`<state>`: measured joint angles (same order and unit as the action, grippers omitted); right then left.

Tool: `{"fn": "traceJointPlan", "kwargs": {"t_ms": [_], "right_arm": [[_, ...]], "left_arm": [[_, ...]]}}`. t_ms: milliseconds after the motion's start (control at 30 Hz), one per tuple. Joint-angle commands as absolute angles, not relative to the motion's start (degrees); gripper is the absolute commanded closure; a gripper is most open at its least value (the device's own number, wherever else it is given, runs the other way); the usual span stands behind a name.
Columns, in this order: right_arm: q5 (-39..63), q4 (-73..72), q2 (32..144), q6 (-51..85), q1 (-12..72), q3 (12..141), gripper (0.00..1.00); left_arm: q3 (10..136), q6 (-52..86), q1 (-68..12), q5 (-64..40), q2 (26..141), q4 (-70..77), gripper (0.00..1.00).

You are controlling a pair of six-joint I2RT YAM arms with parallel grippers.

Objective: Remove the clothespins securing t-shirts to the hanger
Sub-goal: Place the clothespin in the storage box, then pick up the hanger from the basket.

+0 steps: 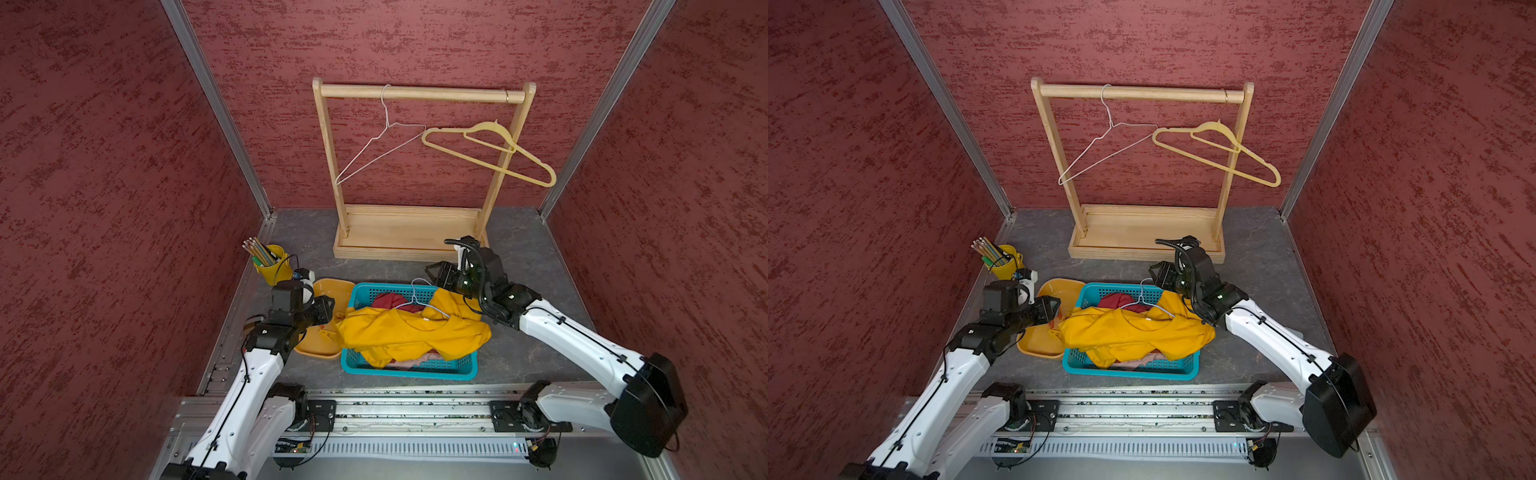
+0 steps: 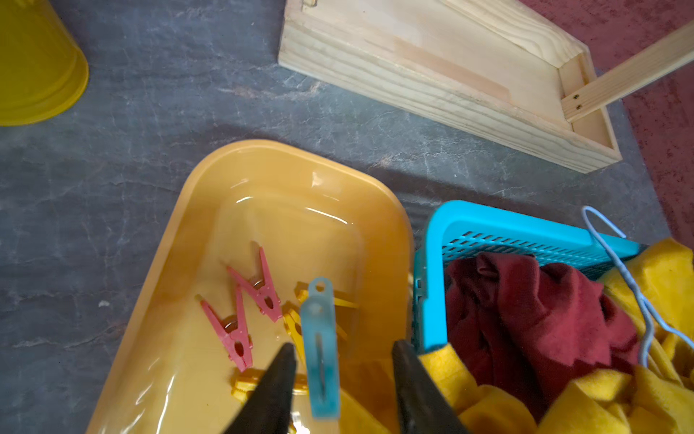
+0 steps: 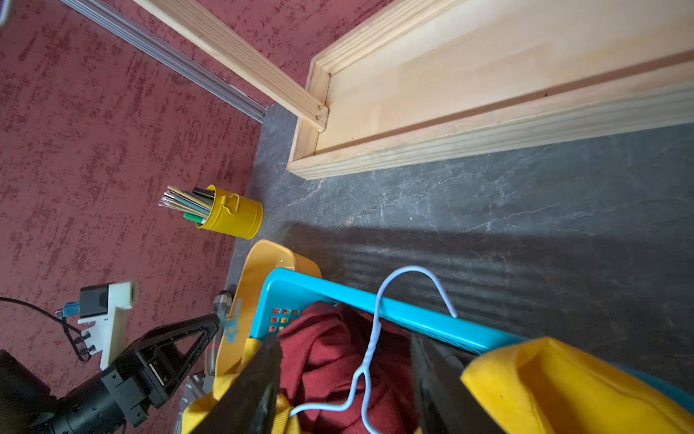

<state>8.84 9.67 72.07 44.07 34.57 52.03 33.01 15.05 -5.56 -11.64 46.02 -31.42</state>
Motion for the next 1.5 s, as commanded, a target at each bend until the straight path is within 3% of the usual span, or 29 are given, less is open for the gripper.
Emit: {"fn": "traceJointPlan", "kwargs": {"t_ms": [0,267,533,933,1300,1467], "right_arm": [[11.61,8.05,73.52,43.56,34.7,54.36,0.45],[16.53,11.46,77.94,42.31,34.96,56.75,0.59],[15.93,20.22,82.96,39.51,37.78,60.52,0.6],[17.5,20.92,92.06,38.27,39.89,63.23,0.6],[14.36,19.14,86.6,34.38,39.9,66.77,1.0],[13.43,15.12,80.48,33.96,39.9,65.32,1.0]], "left_arm": [[35.39,13.58,-5.24,-11.03,46.73,-33.0,0.44],[35.72,13.27,-5.33,-10.23,44.05,-32.27,0.41],[38.31,12.66,-8.39,-10.53,46.28,-30.43,0.41],[38.36,11.69,-12.3,-7.82,47.85,-29.18,0.41],[39.45,8.97,-12.29,-7.47,45.4,-30.25,0.4],[41.97,5.76,-12.17,-11.42,42.72,-29.26,0.39]]}}
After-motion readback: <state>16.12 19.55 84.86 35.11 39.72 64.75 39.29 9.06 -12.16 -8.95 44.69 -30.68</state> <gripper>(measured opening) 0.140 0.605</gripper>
